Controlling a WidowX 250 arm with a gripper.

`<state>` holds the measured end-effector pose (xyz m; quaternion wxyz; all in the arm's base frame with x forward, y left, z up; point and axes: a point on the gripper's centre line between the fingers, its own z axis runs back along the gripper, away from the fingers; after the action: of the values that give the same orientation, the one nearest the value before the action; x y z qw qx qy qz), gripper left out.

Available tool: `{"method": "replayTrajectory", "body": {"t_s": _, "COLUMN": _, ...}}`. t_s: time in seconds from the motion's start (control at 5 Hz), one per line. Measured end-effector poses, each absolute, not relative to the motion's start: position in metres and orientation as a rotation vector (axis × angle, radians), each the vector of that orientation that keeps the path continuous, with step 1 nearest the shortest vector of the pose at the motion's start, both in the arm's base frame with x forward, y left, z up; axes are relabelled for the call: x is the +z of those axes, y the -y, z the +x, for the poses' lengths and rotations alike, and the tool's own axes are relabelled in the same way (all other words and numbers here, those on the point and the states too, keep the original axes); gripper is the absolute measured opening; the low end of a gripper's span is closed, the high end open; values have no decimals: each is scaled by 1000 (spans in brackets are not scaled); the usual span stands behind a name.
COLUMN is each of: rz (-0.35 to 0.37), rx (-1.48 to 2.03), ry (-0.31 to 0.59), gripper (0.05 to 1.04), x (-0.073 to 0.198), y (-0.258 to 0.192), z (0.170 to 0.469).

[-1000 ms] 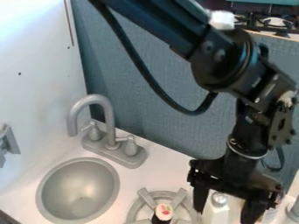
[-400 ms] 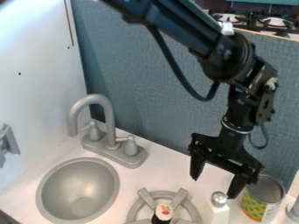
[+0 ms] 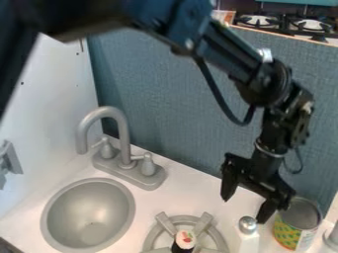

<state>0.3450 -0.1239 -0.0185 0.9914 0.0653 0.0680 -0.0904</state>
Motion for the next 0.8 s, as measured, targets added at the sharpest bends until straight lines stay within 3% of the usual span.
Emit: {"method": "replayTrajectory", "body": {"t_s": 0.8, "rz": 174, "rx": -420, "ry": -231, "gripper": 1009, "x": -38, "y": 117, "z": 343}}
